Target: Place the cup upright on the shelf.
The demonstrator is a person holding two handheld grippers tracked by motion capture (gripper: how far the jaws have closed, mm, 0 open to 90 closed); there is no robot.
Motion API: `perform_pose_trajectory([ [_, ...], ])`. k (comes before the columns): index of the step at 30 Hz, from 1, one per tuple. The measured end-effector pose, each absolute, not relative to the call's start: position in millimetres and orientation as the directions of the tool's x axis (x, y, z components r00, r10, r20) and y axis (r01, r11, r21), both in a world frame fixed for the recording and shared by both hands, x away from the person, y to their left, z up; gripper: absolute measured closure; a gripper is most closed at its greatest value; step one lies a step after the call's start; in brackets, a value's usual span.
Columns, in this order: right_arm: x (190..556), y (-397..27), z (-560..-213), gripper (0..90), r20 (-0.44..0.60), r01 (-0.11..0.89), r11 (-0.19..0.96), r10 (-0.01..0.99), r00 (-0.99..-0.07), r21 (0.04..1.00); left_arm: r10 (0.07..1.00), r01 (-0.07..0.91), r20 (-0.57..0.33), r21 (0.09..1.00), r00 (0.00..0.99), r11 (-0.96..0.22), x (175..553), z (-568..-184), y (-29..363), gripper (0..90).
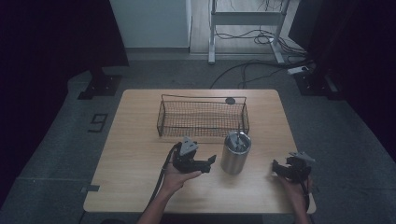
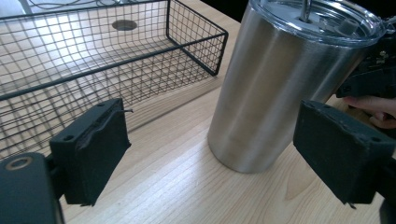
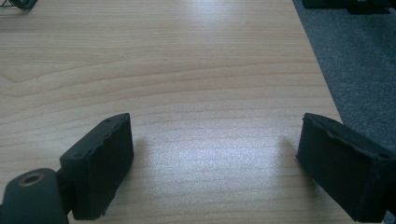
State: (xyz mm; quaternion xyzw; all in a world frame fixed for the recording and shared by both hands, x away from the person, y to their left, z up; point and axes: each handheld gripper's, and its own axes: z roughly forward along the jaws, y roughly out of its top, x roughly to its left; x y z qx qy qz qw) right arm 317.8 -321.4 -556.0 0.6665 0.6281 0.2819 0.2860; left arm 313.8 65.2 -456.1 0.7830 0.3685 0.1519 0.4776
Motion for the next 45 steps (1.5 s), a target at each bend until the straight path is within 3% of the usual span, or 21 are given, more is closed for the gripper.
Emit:
perform_pose_trajectory([
  [28, 318, -321, -556, 11.5, 0.014, 0.675, -0.049, 0.998, 0.058, 0.736, 0.654, 0.416, -0.120, 0.852, 0.747, -0.318, 326, -451, 7, 0.0],
  [45, 318, -321, -556, 11.6, 0.014, 0.676, -0.050, 0.998, 0.059, 0.736, 0.621, 0.406, -0.132, 0.854, 0.773, -0.325, 328, -449, -15, 0.0],
])
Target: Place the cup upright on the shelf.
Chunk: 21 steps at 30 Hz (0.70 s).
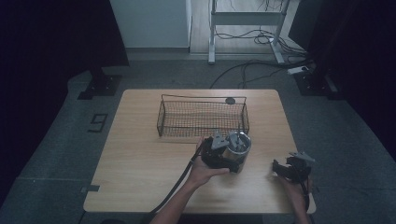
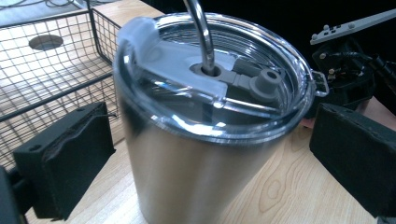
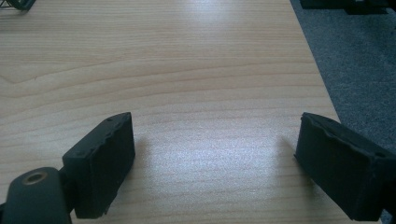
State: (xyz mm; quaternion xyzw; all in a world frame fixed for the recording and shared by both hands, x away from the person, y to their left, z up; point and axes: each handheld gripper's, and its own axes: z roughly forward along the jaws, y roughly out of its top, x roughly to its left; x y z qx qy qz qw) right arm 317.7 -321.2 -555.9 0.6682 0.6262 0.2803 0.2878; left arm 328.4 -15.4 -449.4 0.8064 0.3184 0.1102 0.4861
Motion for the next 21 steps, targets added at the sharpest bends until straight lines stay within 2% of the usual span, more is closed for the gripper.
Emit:
perform_pose_trajectory([
  [13, 318, -321, -556, 11.7, 0.012, 0.674, -0.047, 0.998, 0.056, 0.737, 0.639, 0.423, -0.107, 0.830, 0.761, -0.364, 343, -455, -36, 0.9],
  [21, 318, -321, -556, 11.9, 0.013, 0.674, -0.048, 0.998, 0.057, 0.737, 0.649, 0.402, -0.058, 0.826, 0.759, -0.395, 347, -464, -46, 1.8],
])
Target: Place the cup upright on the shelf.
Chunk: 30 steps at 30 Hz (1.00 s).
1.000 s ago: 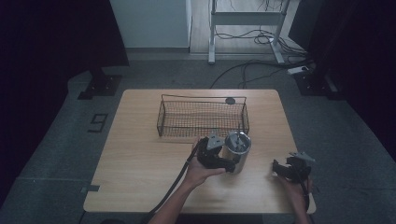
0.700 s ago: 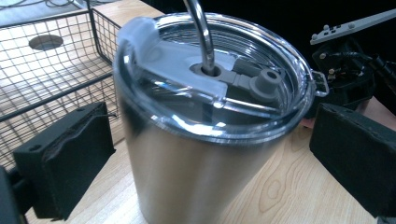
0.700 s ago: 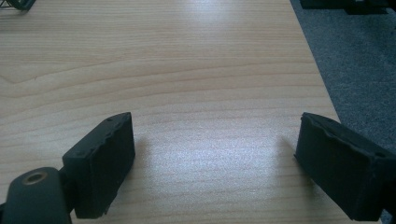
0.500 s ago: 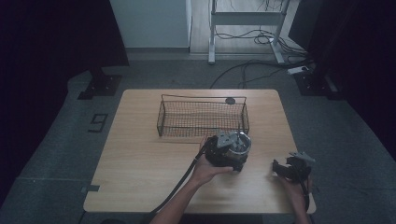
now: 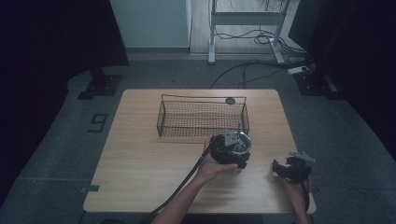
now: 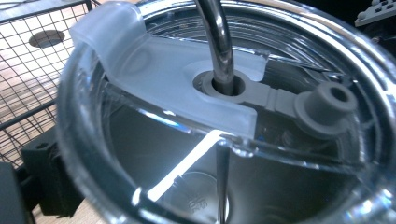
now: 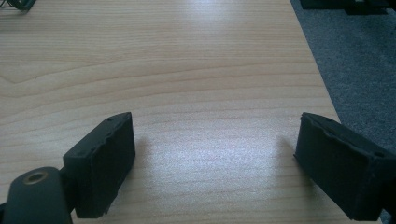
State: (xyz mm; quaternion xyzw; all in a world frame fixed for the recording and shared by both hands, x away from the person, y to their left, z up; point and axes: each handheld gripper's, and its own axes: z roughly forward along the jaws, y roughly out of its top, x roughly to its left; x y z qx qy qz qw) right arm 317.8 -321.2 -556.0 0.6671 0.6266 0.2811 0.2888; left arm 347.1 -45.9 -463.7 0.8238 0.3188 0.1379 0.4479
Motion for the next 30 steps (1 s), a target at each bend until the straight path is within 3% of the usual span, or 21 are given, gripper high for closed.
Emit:
perform_pose_trajectory([
  [23, 318, -321, -556, 12.1, 0.013, 0.674, -0.047, 0.998, 0.055, 0.737, 0.602, 0.322, -0.005, 0.849, 0.798, -0.419, 348, -462, -43, 4.1],
  [30, 318, -321, -556, 12.1, 0.012, 0.674, -0.047, 0.998, 0.056, 0.737, 0.601, 0.324, -0.030, 0.863, 0.799, -0.387, 346, -449, -33, 4.1],
])
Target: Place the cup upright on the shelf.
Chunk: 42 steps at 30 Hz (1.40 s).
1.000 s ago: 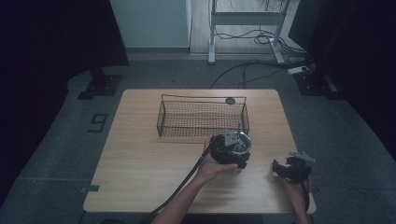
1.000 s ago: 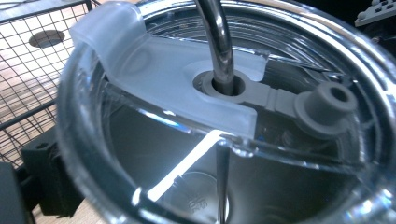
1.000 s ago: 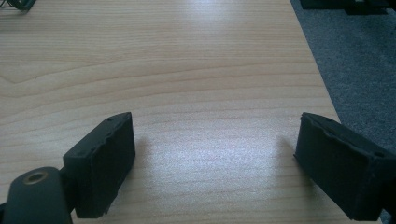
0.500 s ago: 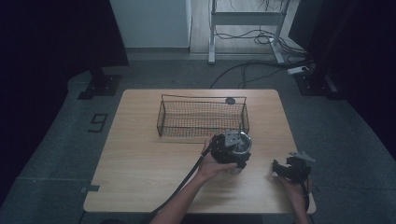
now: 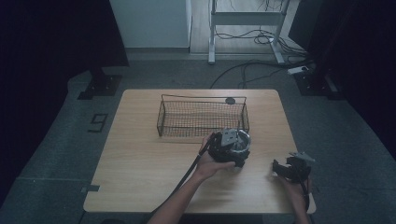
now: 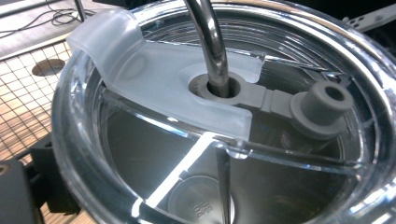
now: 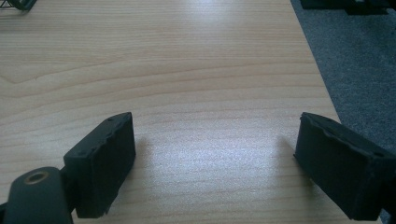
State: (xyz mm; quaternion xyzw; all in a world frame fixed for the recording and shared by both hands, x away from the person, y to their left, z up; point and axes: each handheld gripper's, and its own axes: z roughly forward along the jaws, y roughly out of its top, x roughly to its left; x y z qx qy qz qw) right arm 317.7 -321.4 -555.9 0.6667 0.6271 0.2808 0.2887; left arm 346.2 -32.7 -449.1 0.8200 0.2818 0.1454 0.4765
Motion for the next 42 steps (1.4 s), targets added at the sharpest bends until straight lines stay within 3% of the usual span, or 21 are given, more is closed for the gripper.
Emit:
perform_pose_trajectory([
  [42, 317, -322, -556, 12.9, 0.011, 0.676, -0.048, 0.998, 0.059, 0.736, 0.691, 0.299, 0.004, 0.900, 0.723, -0.318, 350, -378, 31, 4.2],
])
